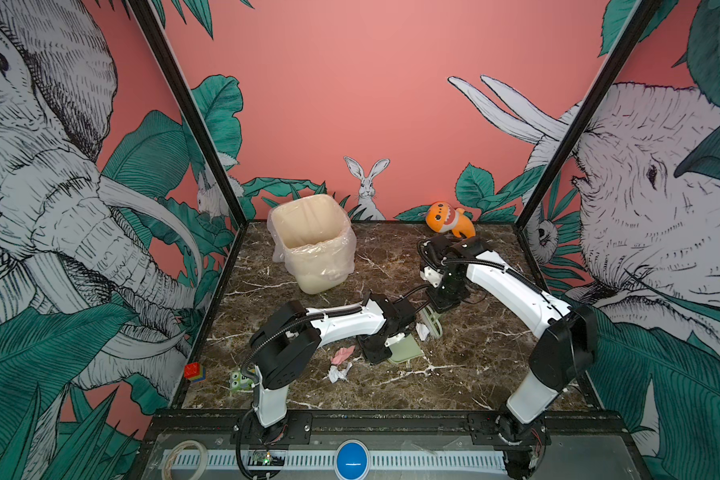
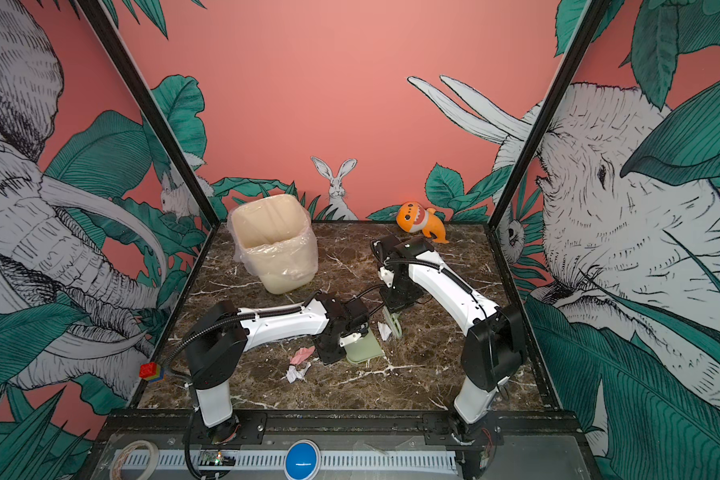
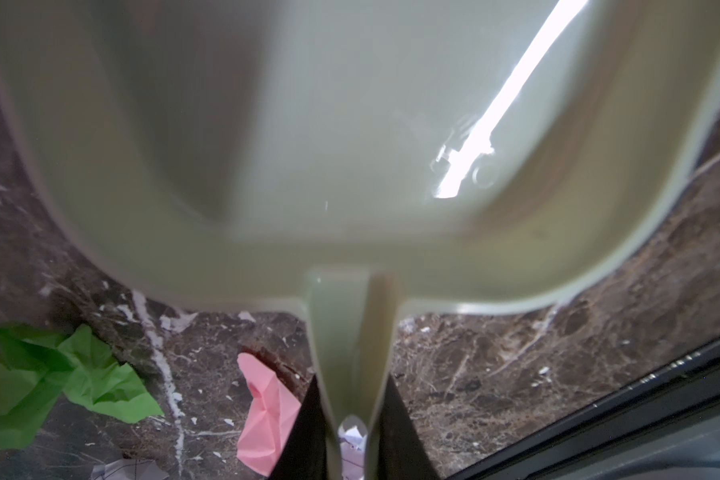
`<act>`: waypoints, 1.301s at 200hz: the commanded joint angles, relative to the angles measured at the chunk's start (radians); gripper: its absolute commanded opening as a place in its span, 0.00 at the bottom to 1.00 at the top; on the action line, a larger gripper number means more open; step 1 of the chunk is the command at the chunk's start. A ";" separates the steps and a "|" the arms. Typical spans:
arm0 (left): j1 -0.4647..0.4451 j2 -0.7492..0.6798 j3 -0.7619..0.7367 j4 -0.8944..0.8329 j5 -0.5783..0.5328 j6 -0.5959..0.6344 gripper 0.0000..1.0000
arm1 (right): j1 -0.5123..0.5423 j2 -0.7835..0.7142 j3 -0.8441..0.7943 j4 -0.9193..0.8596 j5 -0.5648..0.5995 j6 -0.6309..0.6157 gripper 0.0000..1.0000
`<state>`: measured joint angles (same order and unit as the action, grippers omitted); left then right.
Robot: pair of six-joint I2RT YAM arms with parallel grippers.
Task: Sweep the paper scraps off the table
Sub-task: 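Sweep the white scrap into the dustpan with the brush in the right gripper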
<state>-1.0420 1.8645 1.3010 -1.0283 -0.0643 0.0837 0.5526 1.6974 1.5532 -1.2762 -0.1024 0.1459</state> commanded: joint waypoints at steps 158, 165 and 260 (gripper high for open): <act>-0.006 -0.030 0.008 -0.023 -0.012 0.003 0.12 | -0.003 -0.126 -0.006 -0.011 -0.041 0.028 0.00; -0.006 -0.029 0.009 -0.024 -0.012 0.003 0.12 | -0.004 -0.122 -0.012 -0.010 -0.037 0.024 0.00; -0.006 -0.024 0.022 -0.026 -0.017 0.007 0.12 | 0.065 0.020 0.007 -0.026 -0.067 -0.014 0.00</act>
<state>-1.0420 1.8664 1.3064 -1.0424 -0.0719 0.0875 0.5770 1.7008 1.5383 -1.2816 -0.1196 0.1577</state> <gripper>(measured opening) 0.185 0.064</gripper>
